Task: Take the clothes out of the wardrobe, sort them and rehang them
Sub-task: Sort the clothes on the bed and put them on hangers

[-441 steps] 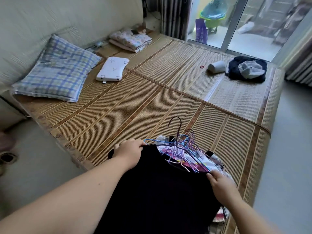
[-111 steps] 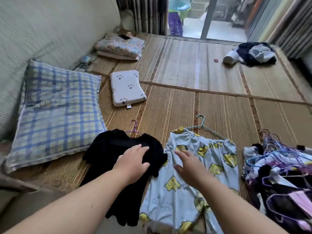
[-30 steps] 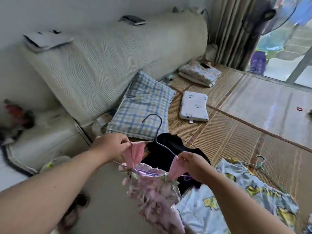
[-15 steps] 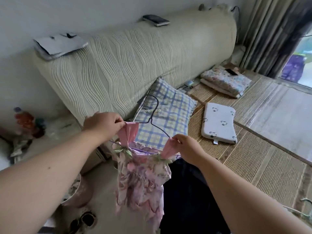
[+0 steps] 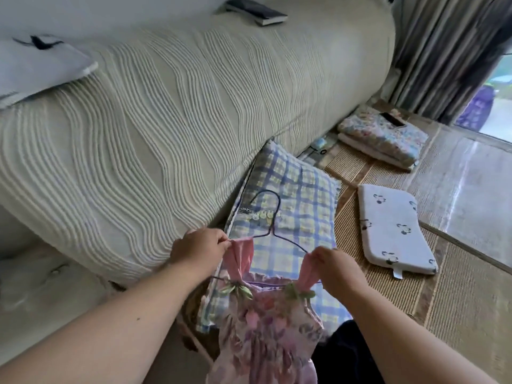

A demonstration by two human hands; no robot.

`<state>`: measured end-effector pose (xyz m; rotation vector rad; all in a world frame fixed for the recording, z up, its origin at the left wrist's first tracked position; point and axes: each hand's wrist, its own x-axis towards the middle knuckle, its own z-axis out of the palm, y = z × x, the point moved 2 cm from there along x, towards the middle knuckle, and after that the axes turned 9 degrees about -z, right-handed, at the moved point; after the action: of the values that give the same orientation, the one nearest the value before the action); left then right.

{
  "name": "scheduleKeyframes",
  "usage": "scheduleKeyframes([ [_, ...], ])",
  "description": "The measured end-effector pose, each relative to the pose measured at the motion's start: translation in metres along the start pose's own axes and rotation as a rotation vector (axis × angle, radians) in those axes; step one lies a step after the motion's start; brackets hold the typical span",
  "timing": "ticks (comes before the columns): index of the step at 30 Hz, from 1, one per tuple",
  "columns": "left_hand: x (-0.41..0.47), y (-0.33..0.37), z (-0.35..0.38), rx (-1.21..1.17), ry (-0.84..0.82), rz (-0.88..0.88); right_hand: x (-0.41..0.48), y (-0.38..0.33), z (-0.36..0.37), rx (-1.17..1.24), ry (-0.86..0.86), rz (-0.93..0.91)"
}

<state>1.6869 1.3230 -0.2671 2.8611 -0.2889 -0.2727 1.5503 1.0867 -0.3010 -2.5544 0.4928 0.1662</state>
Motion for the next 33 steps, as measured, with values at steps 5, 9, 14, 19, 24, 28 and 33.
scheduleKeyframes([
  [5,0.092,-0.005,0.055,0.057,-0.124,0.041,0.077,0.006,0.044,-0.146,-0.195,0.139],
  [9,0.135,-0.002,0.09,0.114,-0.188,0.059,0.119,0.019,0.061,-0.137,-0.225,0.254],
  [14,0.151,0.0,0.125,0.142,-0.264,0.051,0.132,0.042,0.077,-0.017,-0.068,0.298],
  [19,0.106,0.036,0.135,0.142,-0.411,0.261,0.069,0.046,0.074,0.072,0.018,0.247],
  [24,0.011,0.103,0.119,0.127,-0.538,0.546,-0.039,0.062,0.047,-0.011,0.034,0.353],
  [28,-0.078,0.157,0.113,0.145,-0.538,0.789,-0.133,0.079,0.023,-0.033,0.125,0.481],
  [33,-0.205,0.201,0.111,0.165,-0.539,0.998,-0.278,0.103,0.011,0.026,0.274,0.613],
])
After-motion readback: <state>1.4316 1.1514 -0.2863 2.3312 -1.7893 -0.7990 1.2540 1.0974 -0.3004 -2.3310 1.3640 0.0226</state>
